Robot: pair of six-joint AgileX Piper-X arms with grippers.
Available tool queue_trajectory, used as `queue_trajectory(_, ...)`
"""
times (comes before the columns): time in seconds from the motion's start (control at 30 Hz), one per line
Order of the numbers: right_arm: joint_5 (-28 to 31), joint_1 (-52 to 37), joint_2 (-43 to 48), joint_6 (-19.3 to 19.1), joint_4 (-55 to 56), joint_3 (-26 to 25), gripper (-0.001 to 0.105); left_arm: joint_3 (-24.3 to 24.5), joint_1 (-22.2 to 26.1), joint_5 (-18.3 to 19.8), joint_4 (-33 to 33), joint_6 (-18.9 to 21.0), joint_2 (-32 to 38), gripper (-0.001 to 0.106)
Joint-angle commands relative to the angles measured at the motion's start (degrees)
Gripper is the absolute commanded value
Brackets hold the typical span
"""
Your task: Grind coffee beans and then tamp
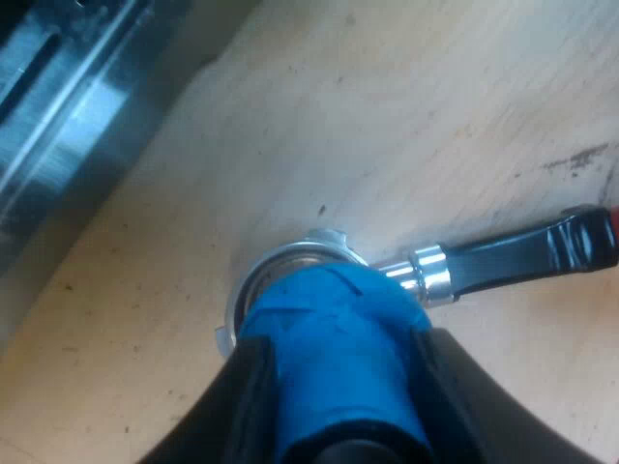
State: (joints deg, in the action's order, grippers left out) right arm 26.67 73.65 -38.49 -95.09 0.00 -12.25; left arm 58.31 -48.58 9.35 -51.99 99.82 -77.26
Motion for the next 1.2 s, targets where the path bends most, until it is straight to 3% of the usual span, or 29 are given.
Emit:
queue_trajectory(0.03, 0.14, 0.04, 0.07, 0.14, 0.0, -0.05, 0.067, 0.44, -0.22, -0.74, 0.68, 0.63, -1.12, 0.0)
queue_trajectory(0.33, 0.14, 0.04, 0.07, 0.14, 0.0, -0.05, 0.067, -1.36, -0.22, -0.53, 2.24, 0.63, -4.88, 0.0)
queue_trajectory(0.63, 0.14, 0.04, 0.07, 0.14, 0.0, -0.05, 0.067, -2.86, -0.22, -0.53, 6.44, 0.63, -5.31, 0.0)
queue_trajectory(1.2, 0.14, 0.04, 0.07, 0.14, 0.0, -0.05, 0.067, -4.17, -0.22, -0.8, 8.11, 1.52, -7.37, 0.0)
